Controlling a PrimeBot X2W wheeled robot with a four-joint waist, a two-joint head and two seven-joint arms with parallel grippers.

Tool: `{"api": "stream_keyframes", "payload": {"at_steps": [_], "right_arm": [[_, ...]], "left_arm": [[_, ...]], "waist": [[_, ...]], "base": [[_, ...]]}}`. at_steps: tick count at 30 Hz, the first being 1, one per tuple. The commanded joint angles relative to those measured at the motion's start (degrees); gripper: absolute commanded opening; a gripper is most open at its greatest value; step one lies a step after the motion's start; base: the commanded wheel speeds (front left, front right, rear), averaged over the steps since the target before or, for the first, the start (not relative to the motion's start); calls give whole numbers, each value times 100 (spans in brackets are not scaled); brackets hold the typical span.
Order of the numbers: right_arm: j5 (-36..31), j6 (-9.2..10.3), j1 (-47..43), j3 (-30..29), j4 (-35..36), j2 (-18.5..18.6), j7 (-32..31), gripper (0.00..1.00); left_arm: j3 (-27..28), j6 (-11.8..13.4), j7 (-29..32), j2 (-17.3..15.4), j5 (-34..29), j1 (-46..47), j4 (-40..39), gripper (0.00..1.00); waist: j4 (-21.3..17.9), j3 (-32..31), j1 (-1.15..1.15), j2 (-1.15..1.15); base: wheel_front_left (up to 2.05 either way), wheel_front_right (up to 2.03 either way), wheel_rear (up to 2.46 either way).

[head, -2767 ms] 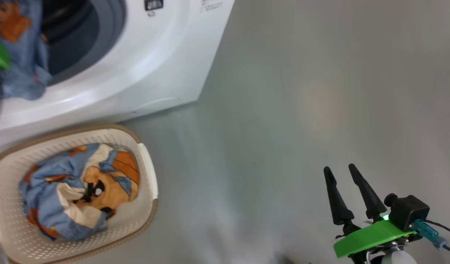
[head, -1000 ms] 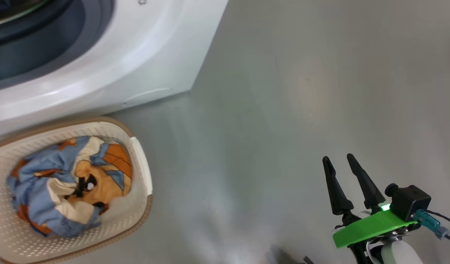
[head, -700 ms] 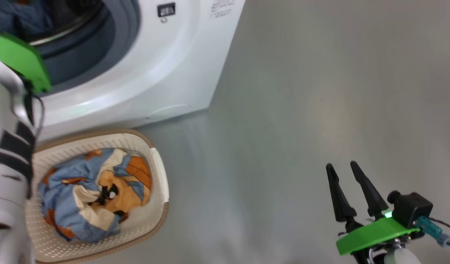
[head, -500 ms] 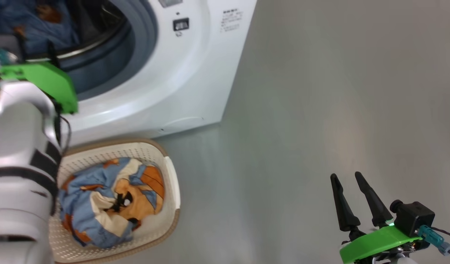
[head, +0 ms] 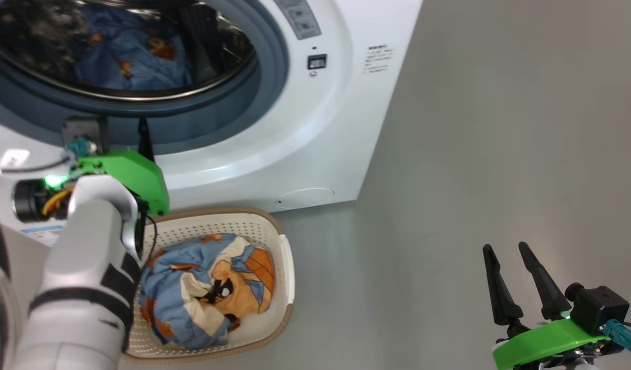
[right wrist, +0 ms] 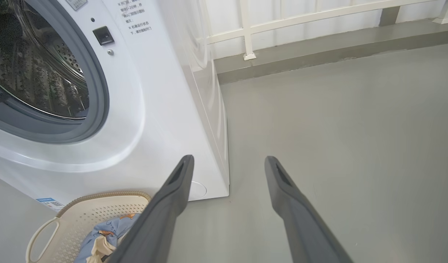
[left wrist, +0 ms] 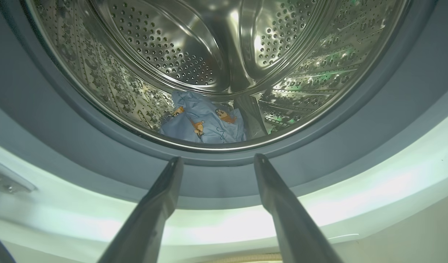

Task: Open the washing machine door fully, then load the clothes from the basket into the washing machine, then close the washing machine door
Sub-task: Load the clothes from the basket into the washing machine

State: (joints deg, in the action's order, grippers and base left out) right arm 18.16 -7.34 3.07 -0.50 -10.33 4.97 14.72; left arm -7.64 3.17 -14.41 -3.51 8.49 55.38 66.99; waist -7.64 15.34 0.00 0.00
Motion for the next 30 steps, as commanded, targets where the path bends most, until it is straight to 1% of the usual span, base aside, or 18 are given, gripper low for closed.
{"api": "stream_keyframes", "payload": {"at_steps": [1, 10, 15, 24, 30], "right_arm": [[-61, -14, -78, 109, 145, 68, 28, 100], [-150, -14, -216, 53, 185, 113, 28, 100], [-205, -14, -346, 2, 216, 129, 28, 100], [-239, -14, -382, -53, 276, 158, 28, 100], [-292, -14, -652, -16, 226, 194, 28, 100]], "left_arm": [[81, -19, -57, -161, 48, -129, -232, 100], [65, -82, -58, -44, 126, -1364, -1448, 100], [185, -67, -58, -1, 265, -2213, -2224, 100], [379, 1, -59, 44, 353, -3539, -3739, 100], [335, -22, -59, 60, 370, -4421, -4518, 100]], "waist": [[187, -146, 0, 0], [417, -437, 0, 0], [539, -606, 0, 0], [699, -689, 0, 0], [860, -1020, 0, 0]], "base": [[0, 0, 0], [0, 0, 0], [0, 0, 0], [0, 0, 0], [0, 0, 0]]}}
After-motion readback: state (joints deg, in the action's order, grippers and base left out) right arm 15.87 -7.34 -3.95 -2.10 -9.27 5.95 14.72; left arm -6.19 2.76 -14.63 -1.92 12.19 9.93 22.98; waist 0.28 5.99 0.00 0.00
